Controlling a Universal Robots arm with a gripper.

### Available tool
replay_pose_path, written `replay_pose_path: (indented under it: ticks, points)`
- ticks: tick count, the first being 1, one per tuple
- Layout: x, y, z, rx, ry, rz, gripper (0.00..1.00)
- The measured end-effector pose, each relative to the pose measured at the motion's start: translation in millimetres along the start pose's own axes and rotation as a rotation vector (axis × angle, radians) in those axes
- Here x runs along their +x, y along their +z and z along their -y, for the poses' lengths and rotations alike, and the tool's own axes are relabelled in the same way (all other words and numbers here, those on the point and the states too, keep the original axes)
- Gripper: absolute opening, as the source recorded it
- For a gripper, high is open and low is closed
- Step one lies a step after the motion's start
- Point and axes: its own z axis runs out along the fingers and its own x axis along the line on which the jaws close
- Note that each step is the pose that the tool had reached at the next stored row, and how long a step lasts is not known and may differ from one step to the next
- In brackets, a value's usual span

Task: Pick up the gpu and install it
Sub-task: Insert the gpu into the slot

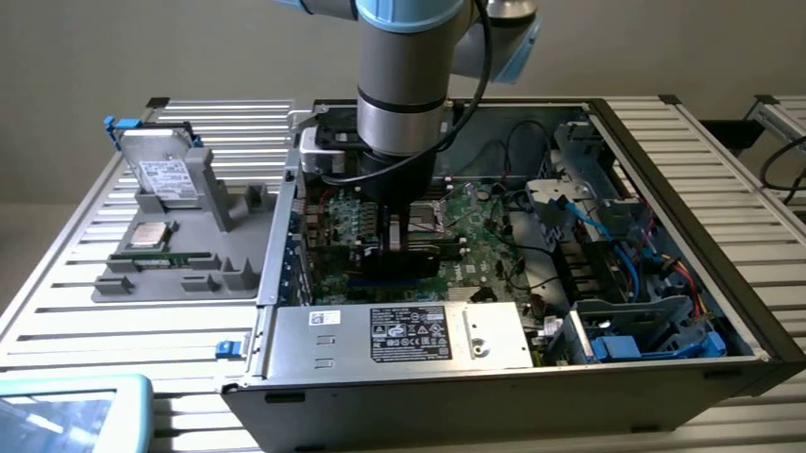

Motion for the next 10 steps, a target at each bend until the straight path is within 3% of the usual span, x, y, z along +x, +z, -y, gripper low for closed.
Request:
replay_pose_path:
  ticks: [4, 10]
  points:
    - [0.0, -0.1, 0.0, -0.0084, 0.000, -0.0004, 0.27]
    - [0.0, 0.3, 0.0, -0.0095, 0.000, -0.0003, 0.27]
